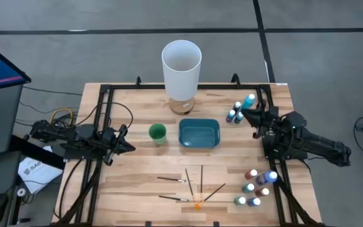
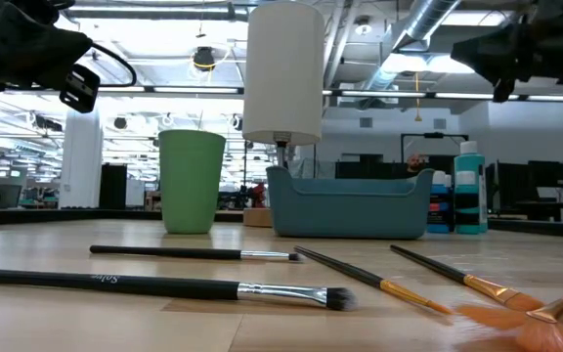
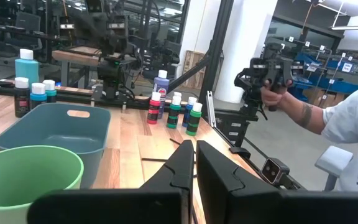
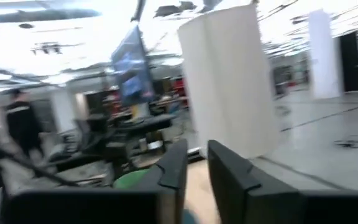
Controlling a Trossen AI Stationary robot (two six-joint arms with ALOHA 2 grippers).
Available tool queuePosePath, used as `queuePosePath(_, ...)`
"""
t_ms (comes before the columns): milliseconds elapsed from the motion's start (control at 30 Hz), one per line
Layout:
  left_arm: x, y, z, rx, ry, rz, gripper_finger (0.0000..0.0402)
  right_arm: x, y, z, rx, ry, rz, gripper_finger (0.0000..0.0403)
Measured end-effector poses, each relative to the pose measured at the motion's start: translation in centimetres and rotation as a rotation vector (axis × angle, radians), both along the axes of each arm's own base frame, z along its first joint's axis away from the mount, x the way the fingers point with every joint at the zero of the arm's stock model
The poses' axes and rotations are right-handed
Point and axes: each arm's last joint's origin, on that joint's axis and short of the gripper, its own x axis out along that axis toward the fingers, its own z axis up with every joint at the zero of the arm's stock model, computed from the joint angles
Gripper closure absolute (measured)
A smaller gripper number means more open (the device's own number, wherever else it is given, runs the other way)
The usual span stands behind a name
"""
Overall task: Pick & Place Paint Supplies
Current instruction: Put the top small blue paint bottle into the green bin
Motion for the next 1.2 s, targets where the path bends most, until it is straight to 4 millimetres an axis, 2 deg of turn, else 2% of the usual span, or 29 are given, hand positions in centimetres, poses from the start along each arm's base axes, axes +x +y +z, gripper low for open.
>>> queuePosePath(233, 0.0, 0.0, 0.0, 0.0, 0.0, 0.0, 0.0394, 0.5, -0.8, 1.9, 0.056, 0.133, -0.197, 0.0219)
queuePosePath(367, 0.0, 0.0, 0.0, 0.0, 0.0, 0.0, 0.0394, 1.7, -1.4, 3.4, 0.091, 0.243, -0.283, 0.0181)
queuePosePath(667, 0.0, 0.0, 0.0, 0.0, 0.0, 0.0, 0.0394, 5.8, -2.9, 8.5, 0.146, 0.522, -0.348, 0.0173)
queuePosePath(867, 0.0, 0.0, 0.0, 0.0, 0.0, 0.0, 0.0394, 8.9, -4.2, 11.0, 0.214, 0.735, -0.367, 0.0173)
queuePosePath(1000, 0.0, 0.0, 0.0, 0.0, 0.0, 0.0, 0.0394, 9.5, -5.4, 11.8, 0.367, 0.855, -0.501, 0.0173)
queuePosePath(1200, 0.0, 0.0, 0.0, 0.0, 0.0, 0.0, 0.0394, 8.7, -7.3, 12.3, 0.54, 0.965, -0.759, 0.0173)
